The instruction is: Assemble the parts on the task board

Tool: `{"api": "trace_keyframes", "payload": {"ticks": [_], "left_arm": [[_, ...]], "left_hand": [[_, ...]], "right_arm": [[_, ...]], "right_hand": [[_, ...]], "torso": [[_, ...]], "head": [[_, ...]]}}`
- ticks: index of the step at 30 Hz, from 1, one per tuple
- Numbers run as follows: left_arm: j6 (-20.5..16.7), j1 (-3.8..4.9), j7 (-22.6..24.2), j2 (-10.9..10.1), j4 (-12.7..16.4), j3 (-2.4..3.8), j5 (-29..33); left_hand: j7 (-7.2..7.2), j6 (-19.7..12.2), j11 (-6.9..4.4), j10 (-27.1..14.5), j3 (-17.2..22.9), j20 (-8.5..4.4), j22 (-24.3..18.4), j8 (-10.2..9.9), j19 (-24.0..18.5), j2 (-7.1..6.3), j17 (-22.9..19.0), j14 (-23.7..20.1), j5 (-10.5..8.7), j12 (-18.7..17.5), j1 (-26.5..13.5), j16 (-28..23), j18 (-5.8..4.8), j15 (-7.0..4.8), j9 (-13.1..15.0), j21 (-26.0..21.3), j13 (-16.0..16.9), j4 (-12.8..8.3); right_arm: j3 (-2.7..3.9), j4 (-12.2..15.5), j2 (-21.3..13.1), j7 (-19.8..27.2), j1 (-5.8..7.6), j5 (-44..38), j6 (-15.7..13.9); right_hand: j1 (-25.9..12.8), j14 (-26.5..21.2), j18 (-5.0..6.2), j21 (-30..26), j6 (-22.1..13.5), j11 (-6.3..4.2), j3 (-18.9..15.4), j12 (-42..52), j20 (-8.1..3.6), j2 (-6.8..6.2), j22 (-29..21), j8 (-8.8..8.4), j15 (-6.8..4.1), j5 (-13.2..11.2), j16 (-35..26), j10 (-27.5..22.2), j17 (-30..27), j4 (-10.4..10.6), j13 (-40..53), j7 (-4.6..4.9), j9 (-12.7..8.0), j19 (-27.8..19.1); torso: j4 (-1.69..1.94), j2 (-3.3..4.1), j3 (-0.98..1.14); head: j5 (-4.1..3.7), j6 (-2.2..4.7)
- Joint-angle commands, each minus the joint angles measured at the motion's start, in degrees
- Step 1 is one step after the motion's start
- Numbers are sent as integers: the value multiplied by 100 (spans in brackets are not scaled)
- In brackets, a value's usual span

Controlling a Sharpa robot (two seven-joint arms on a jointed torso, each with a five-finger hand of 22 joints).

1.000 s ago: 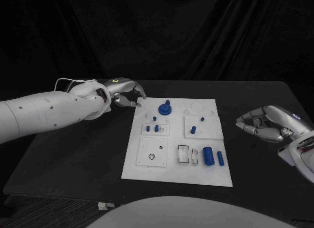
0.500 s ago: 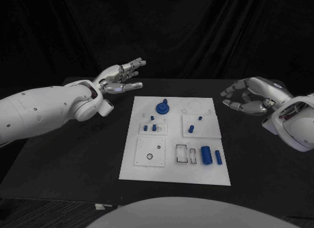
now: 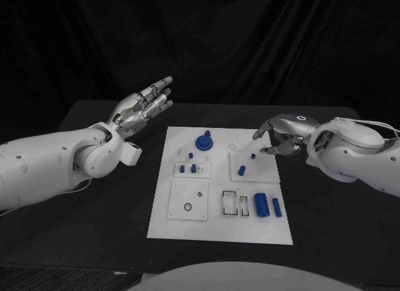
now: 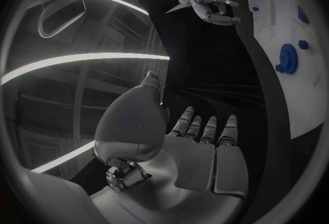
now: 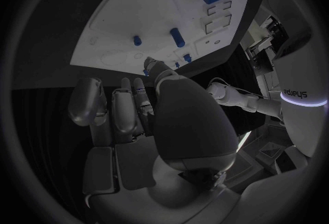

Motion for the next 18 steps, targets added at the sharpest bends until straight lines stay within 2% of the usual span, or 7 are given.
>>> {"api": "trace_keyframes", "payload": {"ticks": [1,4,6,9,11,15,18], "left_arm": [[172,-20,493,-12,61,8,277],[203,-31,487,-19,77,8,280],[210,-38,483,-26,86,8,282],[211,-46,482,-32,83,8,284],[223,-49,480,-27,70,8,284],[254,-61,466,-7,43,8,285],[268,-69,455,-2,36,8,285]], "left_hand": [[-3,57,103,-4,-8,-20,-3,1,-6,225,-5,-3,260,-19,56,-20,44,60,-20,-32,-5,-11],[12,85,116,-4,-41,4,2,5,-6,289,-5,-3,364,-19,112,-20,43,78,-18,-31,-5,-6],[4,78,135,-4,-83,65,14,3,-7,331,-5,-3,485,-19,147,-20,41,102,-20,-30,-5,-7],[-29,87,141,-4,-154,172,60,4,-8,482,-5,-3,724,-19,188,-20,43,124,-19,-24,-5,-12],[-28,94,147,-4,-165,181,66,6,-8,501,-5,-3,747,-19,207,-20,43,129,-18,-24,-5,-11],[-17,91,199,-4,-214,221,84,5,-8,577,-5,-3,817,-19,307,-20,44,169,-18,-21,-5,-17],[-8,112,240,-4,-266,250,101,8,-7,619,-5,-3,902,-19,429,-20,45,201,-16,-18,-5,-22]], "right_arm": [[3,-96,75,-196,-40,-370,486],[3,-160,144,-216,-62,-395,611],[3,-219,205,-212,-80,-406,632],[3,-336,311,-169,-118,-416,591],[3,-398,363,-151,-138,-419,583],[4,-496,440,-113,-191,-423,541],[4,-522,461,-97,-221,-424,507]], "right_hand": [[-33,68,65,106,50,3,-195,-203,-6,46,892,16,11,-210,69,184,33,72,-318,-8,-95,81],[-2,77,61,118,83,7,-273,-309,-3,55,896,17,8,-257,74,250,24,108,-481,-86,-146,94],[19,81,62,118,117,-4,-287,-322,-7,73,896,28,1,-251,78,310,24,113,-527,-93,-158,97],[122,124,46,204,414,-57,-290,-301,-34,130,920,111,-34,4,127,742,72,83,-678,-44,-177,150],[125,133,40,230,442,-65,-287,-300,-39,136,927,102,-31,16,134,861,76,86,-711,-81,-190,166],[109,146,36,247,501,-85,-294,-315,-46,135,931,97,-37,-24,148,999,90,105,-761,-26,-203,178],[128,155,33,262,561,-105,-273,-307,-46,145,935,103,-38,21,159,1139,98,108,-784,17,-205,188]], "torso": [[66,54,-45],[74,56,-49],[93,61,-44],[99,60,-45],[96,57,-47],[99,46,-52],[100,41,-52]], "head": [[-49,45],[-71,59],[-111,63],[-142,52],[-149,45],[-182,31],[-172,18]]}}
